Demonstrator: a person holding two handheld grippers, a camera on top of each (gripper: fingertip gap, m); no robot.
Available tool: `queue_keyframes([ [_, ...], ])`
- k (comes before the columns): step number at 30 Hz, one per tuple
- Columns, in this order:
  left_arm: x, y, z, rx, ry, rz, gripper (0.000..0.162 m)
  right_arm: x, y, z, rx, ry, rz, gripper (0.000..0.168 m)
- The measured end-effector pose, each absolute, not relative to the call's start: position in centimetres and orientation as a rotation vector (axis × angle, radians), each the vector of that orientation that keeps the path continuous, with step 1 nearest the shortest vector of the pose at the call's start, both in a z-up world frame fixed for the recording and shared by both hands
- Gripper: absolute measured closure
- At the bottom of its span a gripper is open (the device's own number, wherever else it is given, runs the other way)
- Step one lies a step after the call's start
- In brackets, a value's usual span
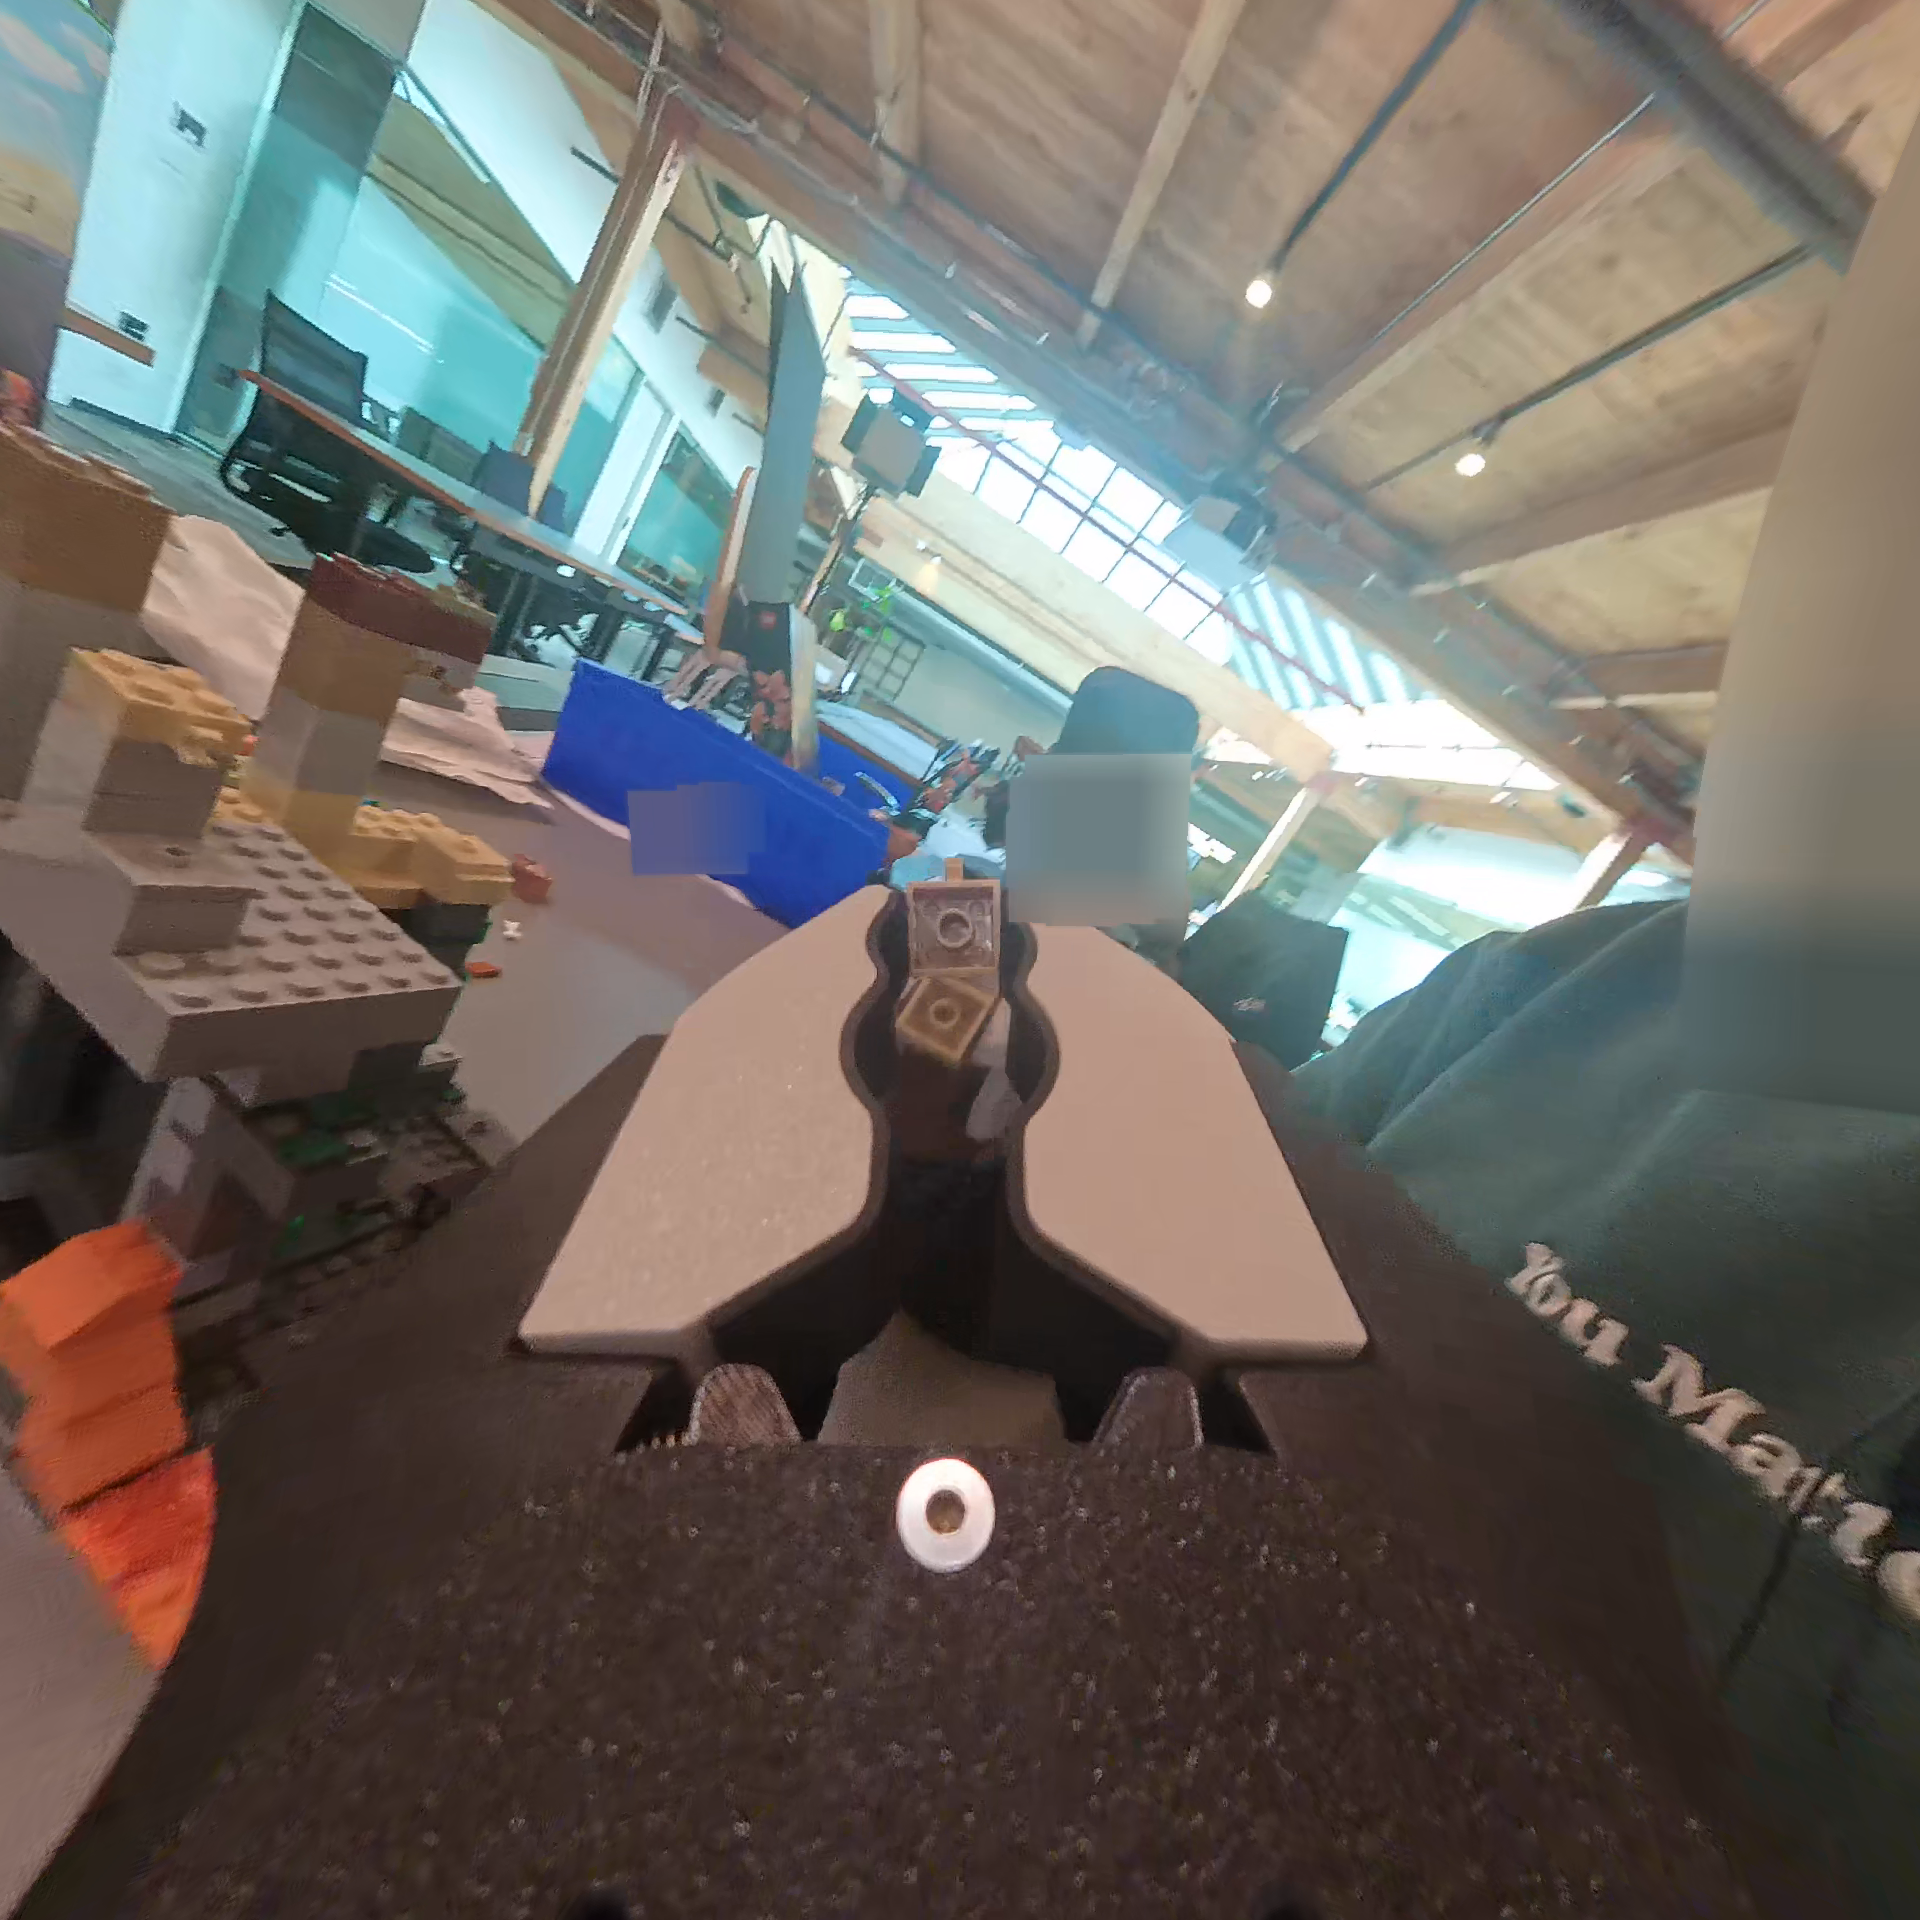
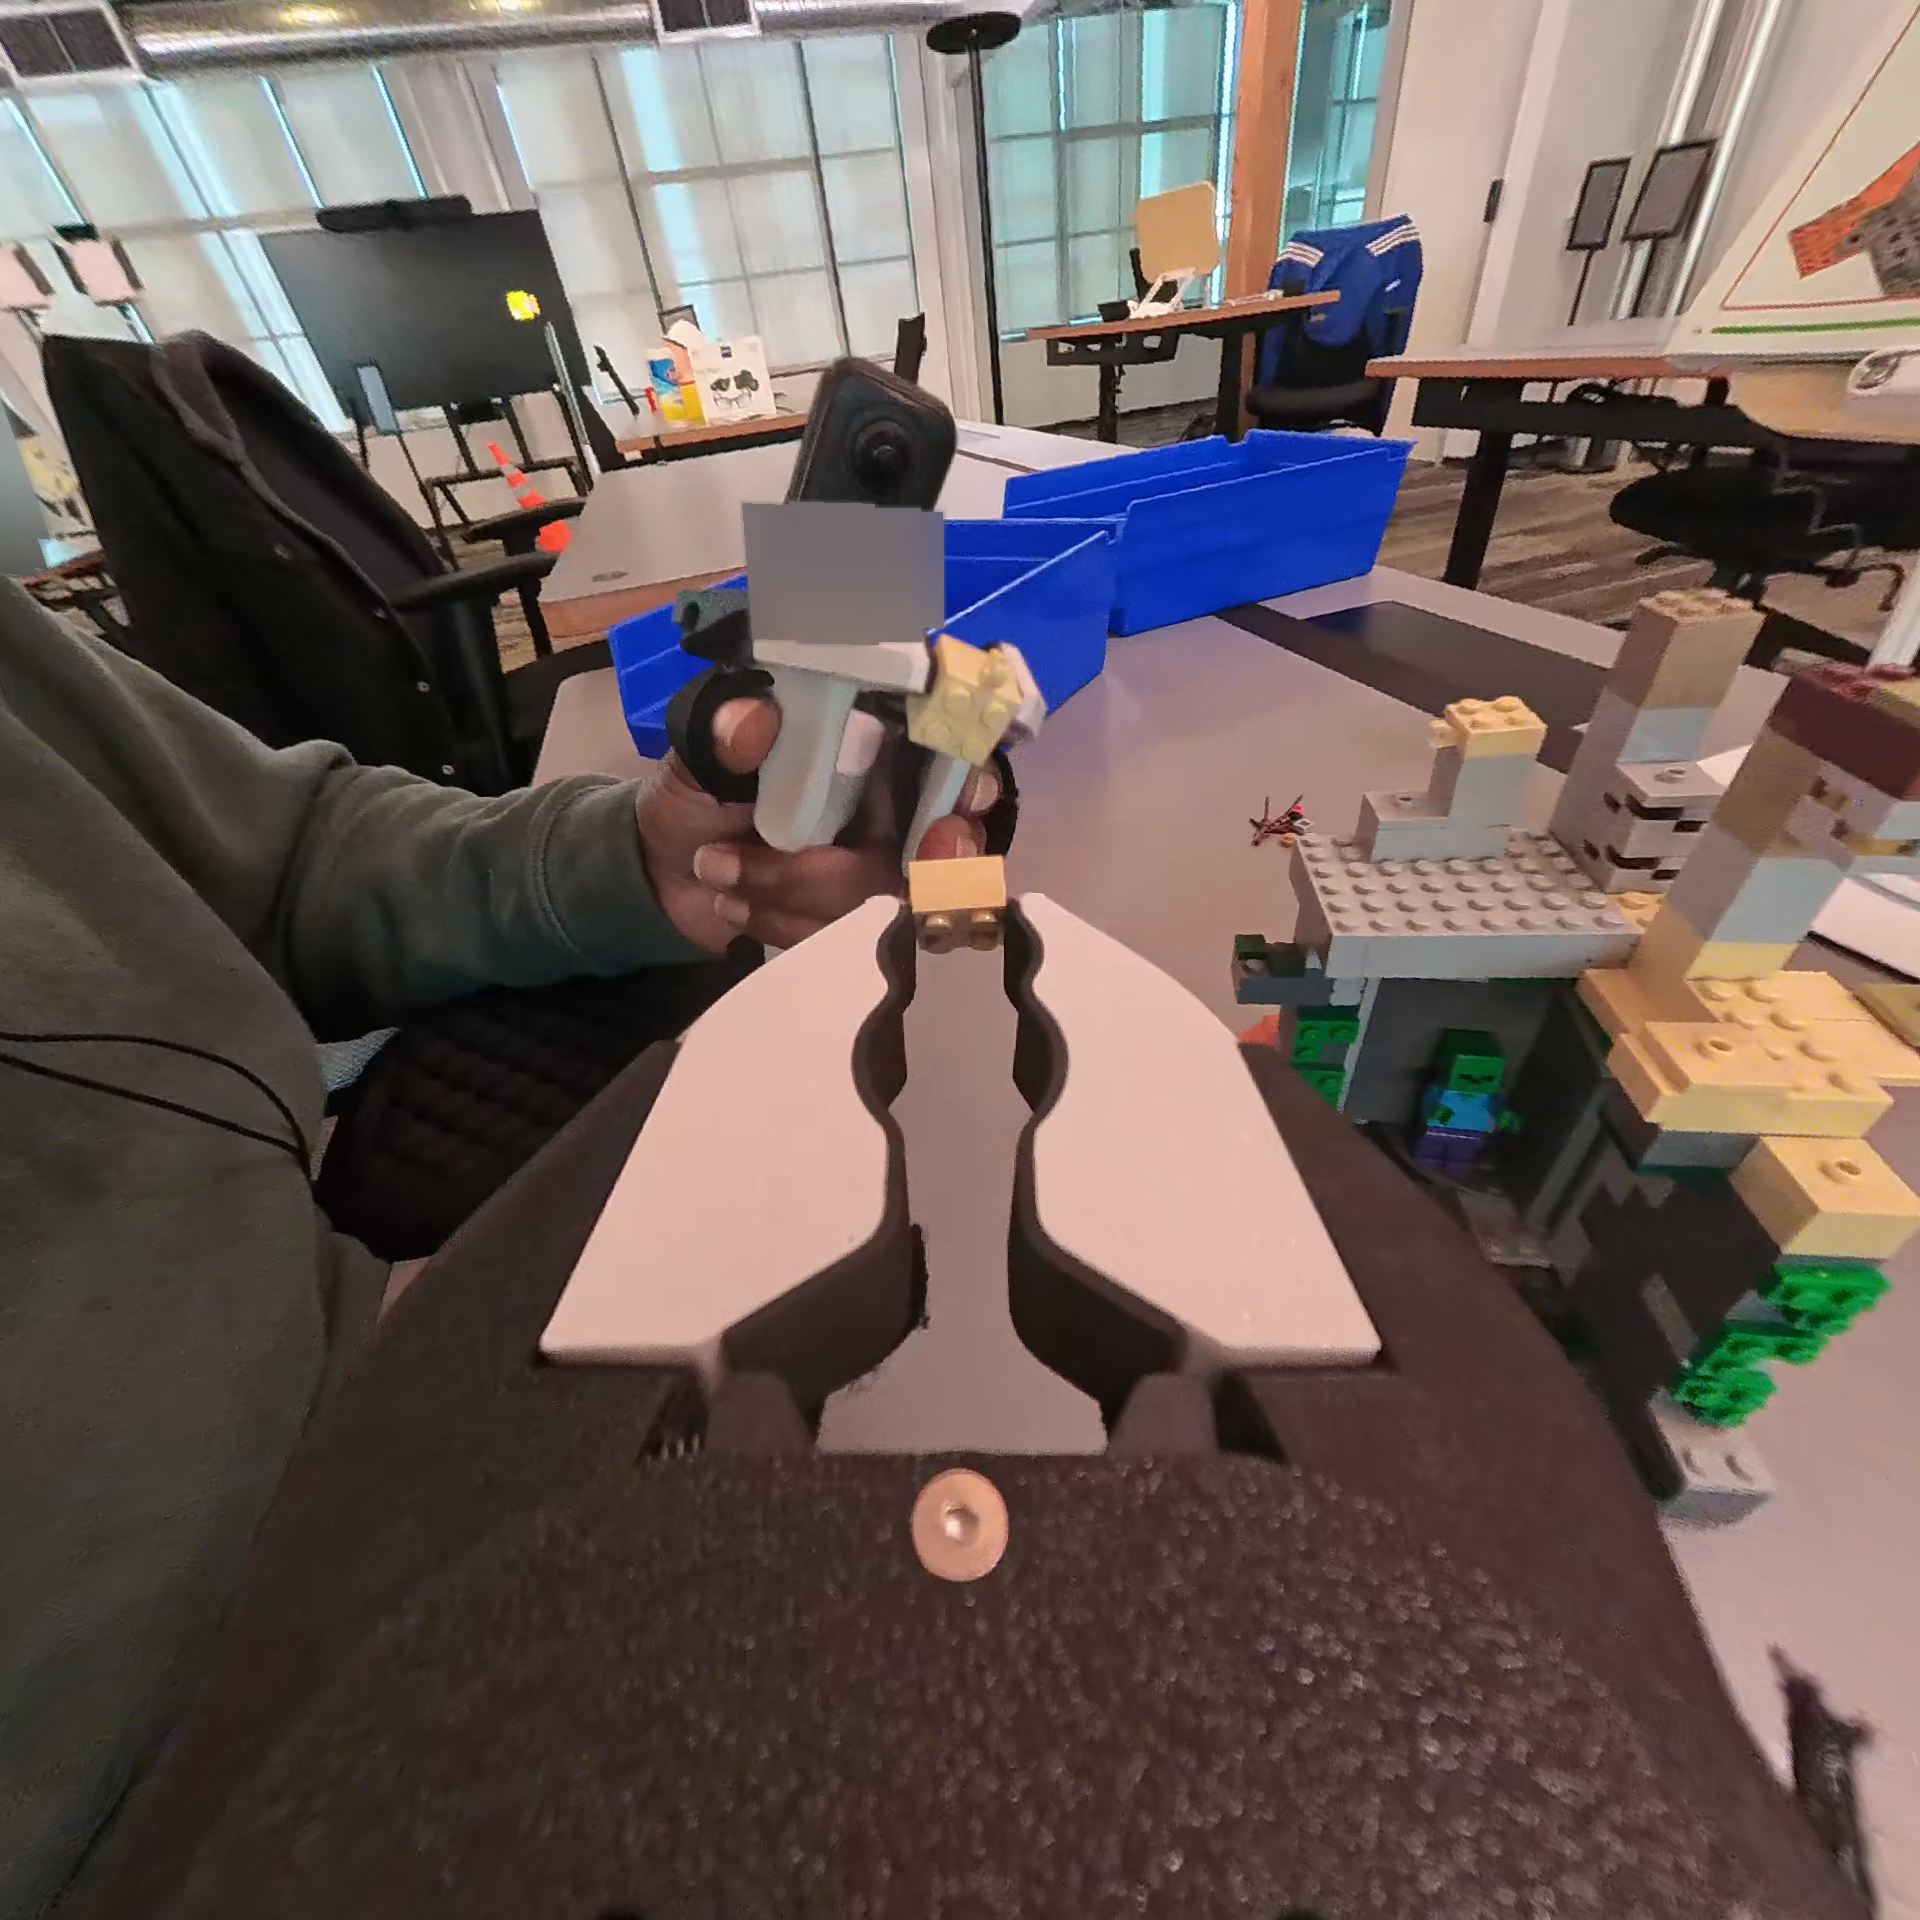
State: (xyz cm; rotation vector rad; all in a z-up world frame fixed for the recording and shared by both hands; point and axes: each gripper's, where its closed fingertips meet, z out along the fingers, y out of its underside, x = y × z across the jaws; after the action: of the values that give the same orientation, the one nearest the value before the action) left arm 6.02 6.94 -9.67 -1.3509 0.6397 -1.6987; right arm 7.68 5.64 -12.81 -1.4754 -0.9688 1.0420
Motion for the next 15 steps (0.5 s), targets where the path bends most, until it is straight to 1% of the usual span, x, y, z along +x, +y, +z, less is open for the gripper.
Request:
queue_keyframes([
  [5,5.9,7.0,-8.7,-1.346,0.501,-1.880,0.146,7.2,5.6,-15.3,-1.575,-1.070,1.009,0.152],
  [9,5.7,7.8,-8.9,-1.387,0.391,-1.949,0.146,7.4,6.2,-19.5,-1.721,-1.249,0.771,0.152],
  [12,5.6,8.2,-9.2,-1.405,0.343,-1.982,0.146,7.5,6.1,-22.0,-1.801,-1.356,0.673,0.143],
  [15,5.5,8.4,-9.3,-1.408,0.310,-2.017,0.146,7.3,5.8,-22.6,-1.815,-1.389,0.666,0.136],
])
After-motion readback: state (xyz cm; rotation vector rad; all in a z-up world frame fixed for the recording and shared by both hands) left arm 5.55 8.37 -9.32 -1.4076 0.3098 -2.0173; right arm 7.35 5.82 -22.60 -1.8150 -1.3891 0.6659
